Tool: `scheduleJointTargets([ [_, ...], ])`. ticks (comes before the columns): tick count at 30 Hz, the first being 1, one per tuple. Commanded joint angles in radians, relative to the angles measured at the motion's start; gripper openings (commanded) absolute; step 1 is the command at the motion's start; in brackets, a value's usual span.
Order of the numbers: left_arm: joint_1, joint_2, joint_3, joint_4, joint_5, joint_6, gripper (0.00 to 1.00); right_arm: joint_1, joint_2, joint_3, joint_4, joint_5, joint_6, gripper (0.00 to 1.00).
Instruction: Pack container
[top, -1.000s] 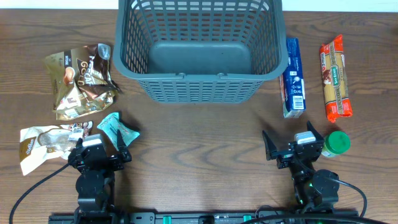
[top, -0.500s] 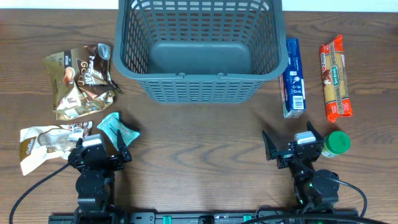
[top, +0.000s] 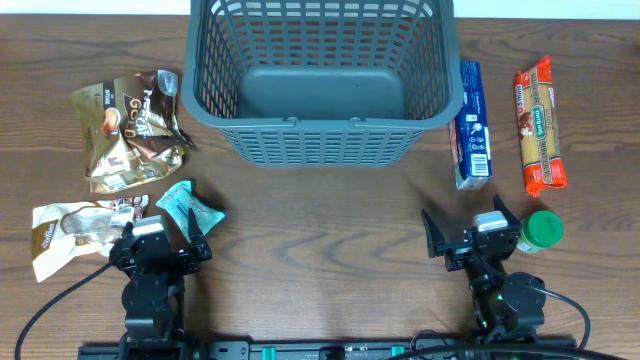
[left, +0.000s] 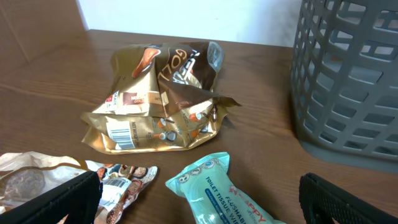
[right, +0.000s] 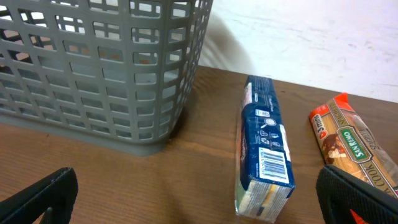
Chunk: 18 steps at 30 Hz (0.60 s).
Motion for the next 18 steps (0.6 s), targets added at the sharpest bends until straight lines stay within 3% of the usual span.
scheduleJointTargets([
  [1,0.004,-0.005,-0.022,-0.007,-0.001,0.009,0.99,-0.013,-0.007,-0.007,-0.001,-0.008,-0.006,0.99],
  [6,0.004,-0.005,-0.022,-0.006,-0.001,0.008,0.98,-0.013,-0.007,-0.007,0.000,-0.008,0.014,0.99],
  [12,0.004,-0.005,-0.022,0.001,-0.001,0.006,0.99,-0.013,-0.006,-0.007,-0.001,-0.008,0.218,0.99],
  [15,0.004,-0.005,-0.016,0.059,0.000,-0.095,0.98,-0.013,0.011,0.026,-0.025,-0.019,0.258,0.99],
  [18,0.005,0.013,0.043,0.010,0.021,-0.104,0.98,-0.021,0.072,0.133,-0.116,-0.019,0.267,0.99],
])
